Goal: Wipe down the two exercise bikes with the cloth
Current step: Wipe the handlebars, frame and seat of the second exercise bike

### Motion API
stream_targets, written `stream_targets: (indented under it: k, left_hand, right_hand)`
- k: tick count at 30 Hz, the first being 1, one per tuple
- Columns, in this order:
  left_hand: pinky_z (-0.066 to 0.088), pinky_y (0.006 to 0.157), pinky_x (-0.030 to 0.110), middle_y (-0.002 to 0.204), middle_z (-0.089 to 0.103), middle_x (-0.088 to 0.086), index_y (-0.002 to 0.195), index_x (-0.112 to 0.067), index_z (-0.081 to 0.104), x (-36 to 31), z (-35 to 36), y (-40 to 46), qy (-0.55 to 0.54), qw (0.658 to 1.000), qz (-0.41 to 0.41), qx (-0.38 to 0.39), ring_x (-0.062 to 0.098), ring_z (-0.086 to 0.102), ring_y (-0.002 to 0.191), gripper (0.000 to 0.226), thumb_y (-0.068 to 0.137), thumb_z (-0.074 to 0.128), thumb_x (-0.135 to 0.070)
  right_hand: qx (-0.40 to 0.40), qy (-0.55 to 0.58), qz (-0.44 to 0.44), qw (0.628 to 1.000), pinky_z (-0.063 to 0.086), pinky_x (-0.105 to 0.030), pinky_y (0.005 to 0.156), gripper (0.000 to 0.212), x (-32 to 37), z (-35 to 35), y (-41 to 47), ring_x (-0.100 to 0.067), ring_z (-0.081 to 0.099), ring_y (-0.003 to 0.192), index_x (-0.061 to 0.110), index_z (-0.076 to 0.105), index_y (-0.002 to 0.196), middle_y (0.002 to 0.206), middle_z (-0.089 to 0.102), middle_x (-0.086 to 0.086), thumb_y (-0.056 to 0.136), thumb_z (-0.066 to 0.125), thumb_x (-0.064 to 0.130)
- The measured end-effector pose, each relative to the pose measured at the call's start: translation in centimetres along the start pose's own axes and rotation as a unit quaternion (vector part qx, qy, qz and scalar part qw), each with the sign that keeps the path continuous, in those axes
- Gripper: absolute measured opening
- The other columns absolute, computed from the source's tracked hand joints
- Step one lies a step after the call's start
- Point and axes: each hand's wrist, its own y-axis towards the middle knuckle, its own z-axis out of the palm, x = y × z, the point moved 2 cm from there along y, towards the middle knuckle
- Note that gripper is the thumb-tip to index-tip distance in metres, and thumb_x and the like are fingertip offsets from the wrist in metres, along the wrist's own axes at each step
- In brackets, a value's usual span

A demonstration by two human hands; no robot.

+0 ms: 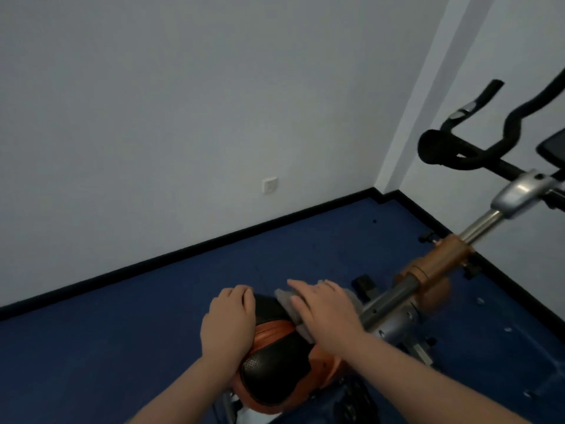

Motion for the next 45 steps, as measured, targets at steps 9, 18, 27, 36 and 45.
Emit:
stream_targets:
  k: [9,18,27,36,45]
  left_hand:
    - [0.039,0.102,0.035,0.147,0.037,-0.005,0.145,-0.025,0.034,-0.3,0.8,-3.1,-0.088,0.99,-0.089,-0.07,0.015,0.034,0.133,0.046,0.102,0.03,-0.039]
    - [0.025,0.11,0.024,0.161,0.0,-0.012,0.152,-0.026,-0.013,-0.5,2.4,-9.1,-0.111,0.982,-0.125,-0.088,0.008,0.018,0.142,0.064,0.101,0.021,-0.045]
    - [0.026,0.109,0.024,0.161,0.002,-0.012,0.152,-0.026,-0.012,0.0,3.0,-10.6,-0.115,0.977,-0.166,-0.073,0.012,0.018,0.146,0.074,0.097,0.028,-0.056]
    - [0.036,0.105,0.026,0.153,0.027,-0.009,0.153,-0.026,0.001,0.3,2.8,-11.2,-0.105,0.98,-0.147,-0.082,0.007,0.041,0.129,0.073,0.094,0.026,-0.062]
    - [0.044,0.086,0.02,0.123,0.049,-0.011,0.146,-0.033,0.024,0.7,2.5,-11.3,-0.109,0.98,-0.144,-0.079,0.005,0.055,0.106,0.062,0.092,0.031,-0.064]
  right_hand:
    - [0.084,-0.185,-0.021,0.979,0.039,-0.036,0.067,0.023,-0.6,0.6,2.3,-0.028,0.062,0.096,0.018,0.049,0.115,0.113,0.062,-0.003,0.1,0.035,0.029]
    - [0.134,-0.062,-0.119,0.982,0.043,-0.036,0.078,0.044,1.7,0.6,2.4,-0.023,0.061,0.103,0.034,0.042,0.128,0.116,0.062,0.005,0.1,0.016,0.055]
    - [0.17,0.002,-0.14,0.975,0.043,-0.039,0.088,0.05,7.3,3.0,6.1,-0.019,0.054,0.112,0.039,0.054,0.118,0.122,0.057,0.008,0.095,0.016,0.063]
    - [0.33,0.082,-0.178,0.923,0.036,-0.034,0.103,0.037,6.7,3.0,8.8,-0.014,0.051,0.116,0.036,0.057,0.11,0.116,0.058,0.009,0.104,0.021,0.039]
    - [0.248,-0.006,-0.41,0.878,0.03,-0.027,0.1,0.047,7.5,3.1,6.5,-0.005,0.039,0.121,0.036,0.058,0.123,0.13,0.049,0.015,0.095,0.029,0.06]
